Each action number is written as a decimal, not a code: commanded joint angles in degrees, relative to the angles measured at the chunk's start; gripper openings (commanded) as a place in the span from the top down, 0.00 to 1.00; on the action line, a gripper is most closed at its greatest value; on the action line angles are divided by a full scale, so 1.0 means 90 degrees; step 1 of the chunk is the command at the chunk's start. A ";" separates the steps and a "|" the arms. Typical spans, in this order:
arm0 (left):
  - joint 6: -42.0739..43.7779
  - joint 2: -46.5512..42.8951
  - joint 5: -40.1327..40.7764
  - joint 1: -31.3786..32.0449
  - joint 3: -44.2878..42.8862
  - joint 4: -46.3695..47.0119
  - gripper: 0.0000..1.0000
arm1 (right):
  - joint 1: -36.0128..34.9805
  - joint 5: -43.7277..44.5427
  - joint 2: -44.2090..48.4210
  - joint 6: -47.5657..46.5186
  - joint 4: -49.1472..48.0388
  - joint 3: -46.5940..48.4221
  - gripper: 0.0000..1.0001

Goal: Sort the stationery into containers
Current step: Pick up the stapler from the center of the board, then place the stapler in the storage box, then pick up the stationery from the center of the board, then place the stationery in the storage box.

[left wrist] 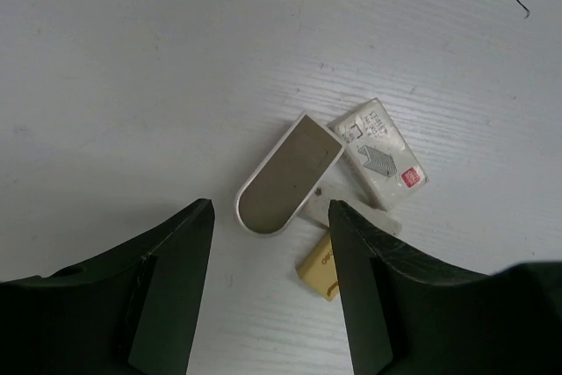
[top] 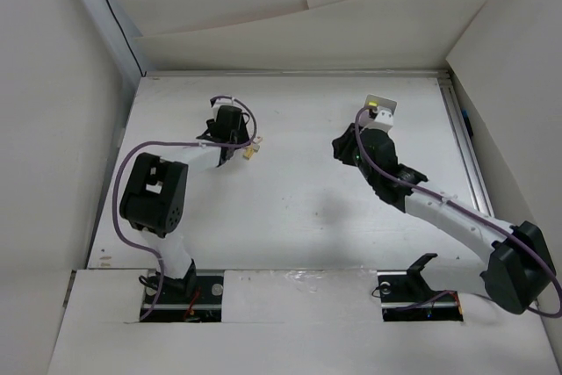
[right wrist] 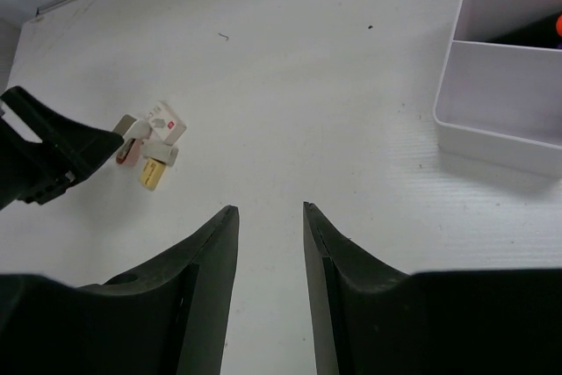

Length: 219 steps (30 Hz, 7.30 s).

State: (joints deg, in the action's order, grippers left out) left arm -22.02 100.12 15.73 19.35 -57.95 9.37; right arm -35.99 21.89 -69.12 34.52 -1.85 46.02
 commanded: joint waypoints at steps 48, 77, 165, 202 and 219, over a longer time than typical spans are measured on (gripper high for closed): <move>0.0014 -0.0276 -0.2118 0.2838 -0.2123 -0.0200 0.97 | 0.0786 0.1835 0.3293 0.0851 -0.0215 -0.1392 0.50; 0.2017 0.3788 -0.3252 0.3211 -0.7174 -0.1480 0.88 | 0.1040 0.1826 0.4047 0.1096 -0.0146 -0.1666 0.50; -0.0150 0.0294 0.0226 0.0964 -0.0183 -0.0484 0.91 | 0.0981 0.0341 0.2534 0.0500 -0.0557 -0.1139 0.54; -0.0776 0.3290 -0.2851 0.3309 -0.5543 0.0639 0.68 | 0.0981 0.1328 0.4067 0.0861 -0.0254 -0.1549 0.11; -0.0542 0.2530 -0.2491 0.3309 -0.4725 0.0648 0.53 | 0.0981 0.1260 0.3999 0.0861 -0.0254 -0.1549 0.11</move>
State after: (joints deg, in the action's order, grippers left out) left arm -28.36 129.82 -8.64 49.04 -103.48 13.87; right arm -26.98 34.04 -33.06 42.06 -3.01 31.24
